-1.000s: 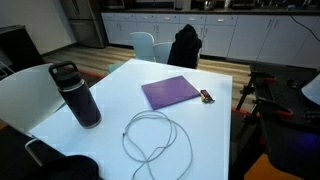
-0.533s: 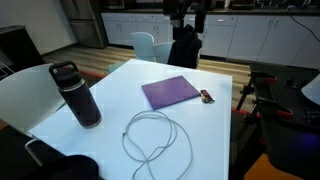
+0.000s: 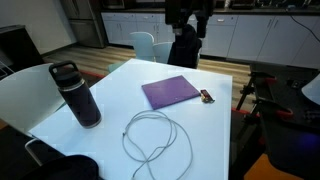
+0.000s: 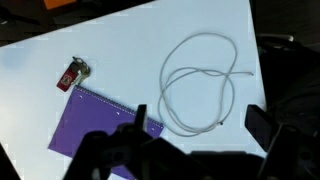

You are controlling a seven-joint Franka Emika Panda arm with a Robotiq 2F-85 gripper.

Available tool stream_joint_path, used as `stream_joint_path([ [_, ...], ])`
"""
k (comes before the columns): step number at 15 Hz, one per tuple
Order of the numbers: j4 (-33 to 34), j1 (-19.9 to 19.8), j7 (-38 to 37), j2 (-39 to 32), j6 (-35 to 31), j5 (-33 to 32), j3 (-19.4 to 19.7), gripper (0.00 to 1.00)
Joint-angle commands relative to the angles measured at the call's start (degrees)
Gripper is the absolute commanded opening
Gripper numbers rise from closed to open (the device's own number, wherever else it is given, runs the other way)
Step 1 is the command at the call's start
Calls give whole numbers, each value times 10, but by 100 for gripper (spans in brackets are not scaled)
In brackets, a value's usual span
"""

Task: Straighten the cable on the table

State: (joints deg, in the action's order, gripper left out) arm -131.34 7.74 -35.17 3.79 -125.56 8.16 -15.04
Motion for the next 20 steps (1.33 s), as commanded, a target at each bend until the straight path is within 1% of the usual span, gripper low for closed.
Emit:
stream_joint_path([
  [1,-31,7,-17,-34,-118,20,17,100],
  [3,-50,9,-29,-61,-199,51,24,100],
  [5,-59,14,-33,-103,-266,105,26,100],
  [7,-52,24,-28,-157,-321,169,18,100],
  [10,-9,34,-17,-247,-383,269,-9,100],
  [11,6,36,-21,-272,-395,290,-17,100],
  [13,51,46,-26,-326,-392,316,-21,100],
  [16,117,81,-87,-392,-362,311,12,100],
  [18,153,92,-107,-429,-355,301,19,100],
  [19,172,45,-40,-440,-336,325,-34,100],
  [20,127,81,-73,-414,-368,307,6,100],
])
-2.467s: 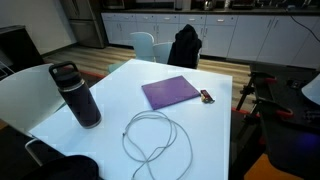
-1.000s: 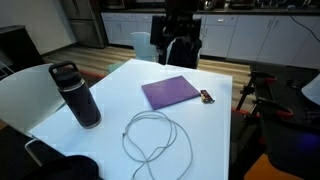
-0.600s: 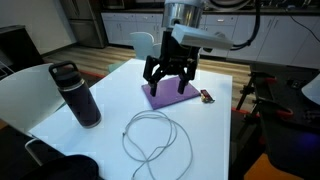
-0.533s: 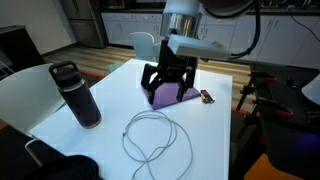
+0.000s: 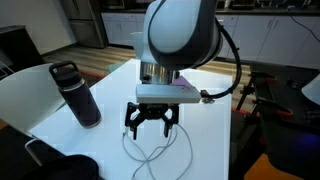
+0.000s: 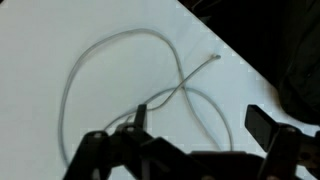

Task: Straighten the cable on the table

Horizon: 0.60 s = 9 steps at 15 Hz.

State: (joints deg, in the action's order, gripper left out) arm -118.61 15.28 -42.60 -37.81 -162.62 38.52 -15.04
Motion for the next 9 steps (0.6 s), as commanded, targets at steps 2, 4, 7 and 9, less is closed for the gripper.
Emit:
stream_joint_path([
  [2,31,-5,18,-22,13,13,-12,100],
  [4,37,-14,18,-23,15,26,-19,100],
  [7,34,4,-35,-23,30,41,2,100],
  [9,35,9,-59,-29,33,45,8,100],
])
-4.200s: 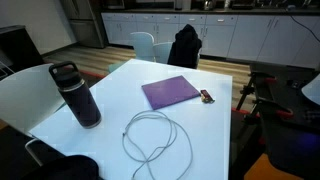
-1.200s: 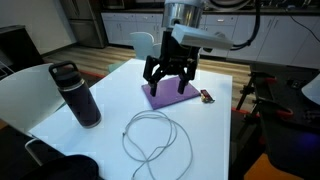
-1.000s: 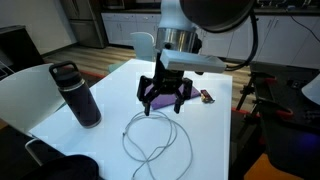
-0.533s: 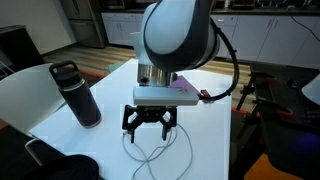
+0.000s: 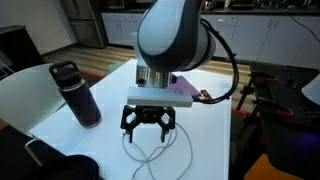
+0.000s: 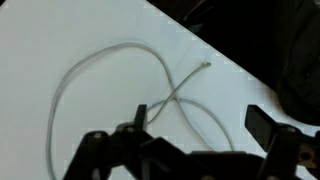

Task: Straighten the cable on the table

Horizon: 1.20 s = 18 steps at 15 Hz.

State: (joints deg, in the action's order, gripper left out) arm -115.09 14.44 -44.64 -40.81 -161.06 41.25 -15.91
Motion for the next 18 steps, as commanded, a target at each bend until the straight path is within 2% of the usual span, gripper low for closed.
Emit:
stream_joint_path([
  [1,1,19,-47,-1,21,18,18,100],
  [11,28,59,-141,-42,22,-9,48,100],
  [12,31,59,-143,-45,22,-11,48,75],
  [13,33,61,-146,-48,23,-13,49,74],
  [18,39,61,-144,-54,23,-14,48,36],
])
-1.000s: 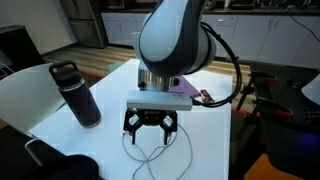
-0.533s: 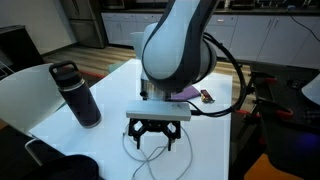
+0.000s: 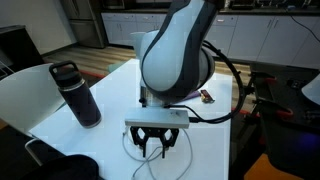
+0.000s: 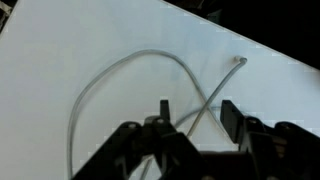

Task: Straighten the cable on the table

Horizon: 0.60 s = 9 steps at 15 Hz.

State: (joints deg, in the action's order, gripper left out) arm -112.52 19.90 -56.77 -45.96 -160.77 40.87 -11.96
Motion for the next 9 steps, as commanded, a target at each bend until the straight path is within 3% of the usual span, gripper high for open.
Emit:
stream_joint_path([
  [1,15,7,-22,-4,21,-11,8,27],
  [5,19,8,-22,-7,23,-12,9,1],
  [9,5,5,-17,7,28,-14,7,1],
])
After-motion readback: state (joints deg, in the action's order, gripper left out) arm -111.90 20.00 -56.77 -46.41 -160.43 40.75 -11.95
